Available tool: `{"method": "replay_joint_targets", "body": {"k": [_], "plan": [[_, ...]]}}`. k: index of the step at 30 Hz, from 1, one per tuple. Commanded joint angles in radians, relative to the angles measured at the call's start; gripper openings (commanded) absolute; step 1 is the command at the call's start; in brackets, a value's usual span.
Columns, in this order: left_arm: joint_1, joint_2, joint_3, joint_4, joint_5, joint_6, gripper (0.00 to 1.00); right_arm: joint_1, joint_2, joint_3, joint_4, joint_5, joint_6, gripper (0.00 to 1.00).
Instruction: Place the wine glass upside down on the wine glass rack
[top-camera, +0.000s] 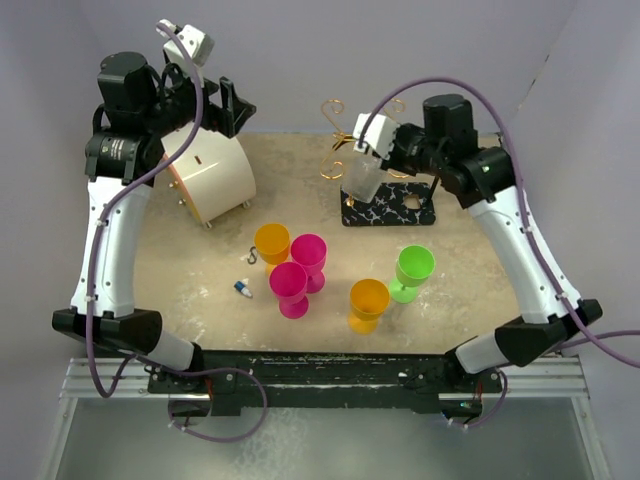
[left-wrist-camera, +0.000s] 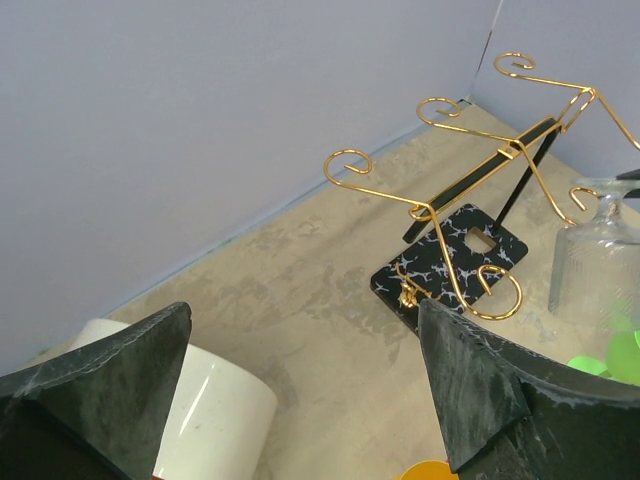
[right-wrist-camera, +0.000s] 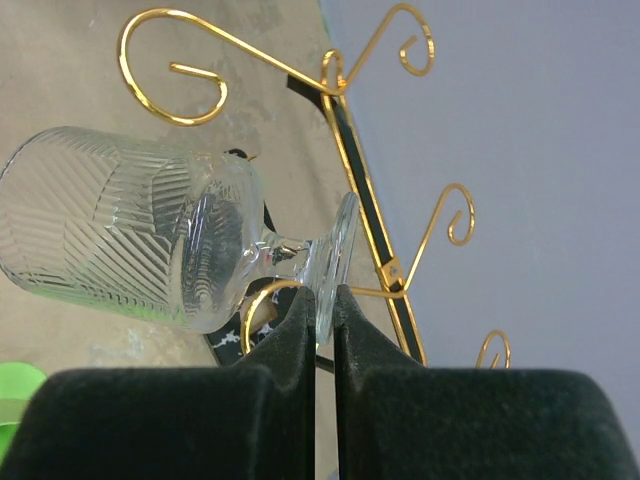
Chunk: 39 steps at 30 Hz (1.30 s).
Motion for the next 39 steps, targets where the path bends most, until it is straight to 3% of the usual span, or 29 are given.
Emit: {"method": "replay_joint_targets", "body": {"k": [1,6,19,39], "plan": [[0.007,-0.034,-0.009,0.059,0.02,-0.021,0.97,0.058,0.01,-0.033,0.1,0.138,-0.122,0.0],[0.012,-0.039,-0.017,0.064,0.034,-0.028,0.98,0.111,0.031,-0.114,0.176,0.274,-0.194,0.0],[0.016,-0.06,-0.023,0.065,0.036,-0.02,0.99,0.177,0.099,-0.222,0.458,0.452,-0.27,0.0],[0.032,-0.085,-0.058,0.078,0.036,-0.025,1.0,0.237,0.123,-0.206,0.508,0.431,-0.26,0.0]]}}
